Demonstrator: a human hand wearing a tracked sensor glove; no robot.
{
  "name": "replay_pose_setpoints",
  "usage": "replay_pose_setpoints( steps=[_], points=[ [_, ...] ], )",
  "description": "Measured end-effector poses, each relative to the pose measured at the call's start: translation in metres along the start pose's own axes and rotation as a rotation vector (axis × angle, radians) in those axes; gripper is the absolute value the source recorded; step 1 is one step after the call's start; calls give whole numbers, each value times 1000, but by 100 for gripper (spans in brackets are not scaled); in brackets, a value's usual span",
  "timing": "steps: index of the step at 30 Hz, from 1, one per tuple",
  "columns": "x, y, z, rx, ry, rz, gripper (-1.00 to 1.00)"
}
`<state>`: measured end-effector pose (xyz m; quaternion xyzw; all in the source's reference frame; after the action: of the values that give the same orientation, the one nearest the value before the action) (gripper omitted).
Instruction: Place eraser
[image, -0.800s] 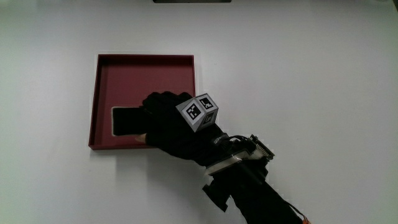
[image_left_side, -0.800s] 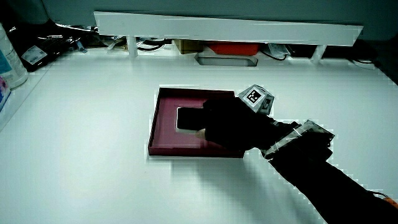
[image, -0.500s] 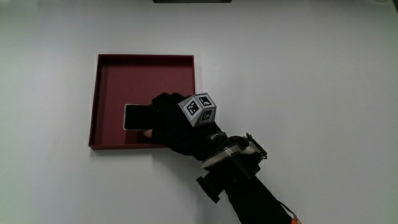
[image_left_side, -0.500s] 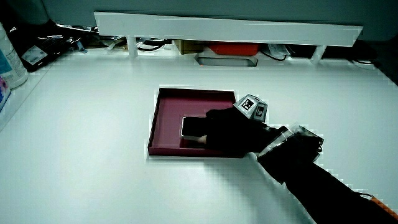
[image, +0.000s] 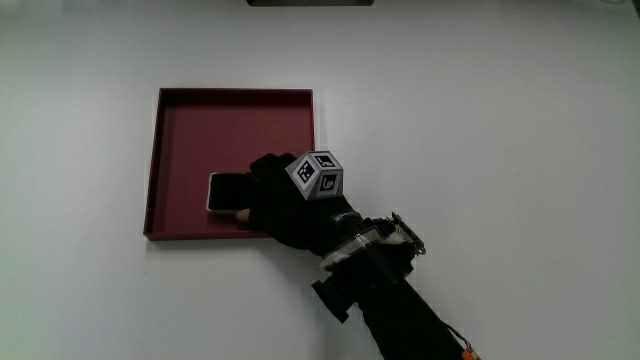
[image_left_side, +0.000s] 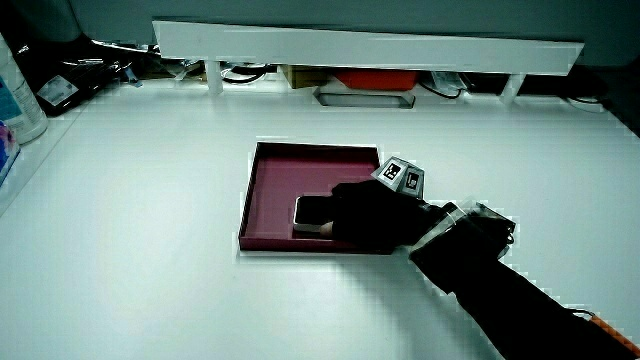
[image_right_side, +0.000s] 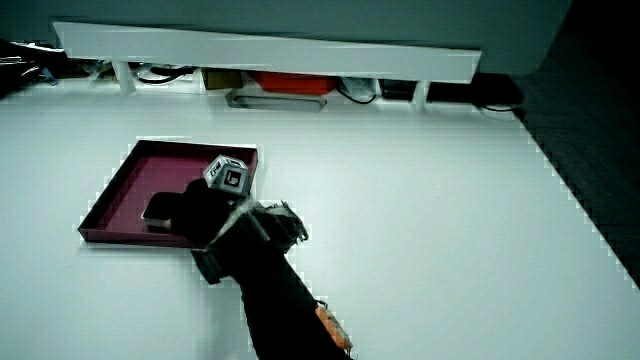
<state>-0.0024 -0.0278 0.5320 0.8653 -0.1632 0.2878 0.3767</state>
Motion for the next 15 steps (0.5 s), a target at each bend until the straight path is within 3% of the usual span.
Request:
replay_pose_setpoints(
  steps=[9,15],
  points=[
    [2,-3,3,16,1,4,-42],
    [5,-7,6,44,69,42,-61]
  ],
)
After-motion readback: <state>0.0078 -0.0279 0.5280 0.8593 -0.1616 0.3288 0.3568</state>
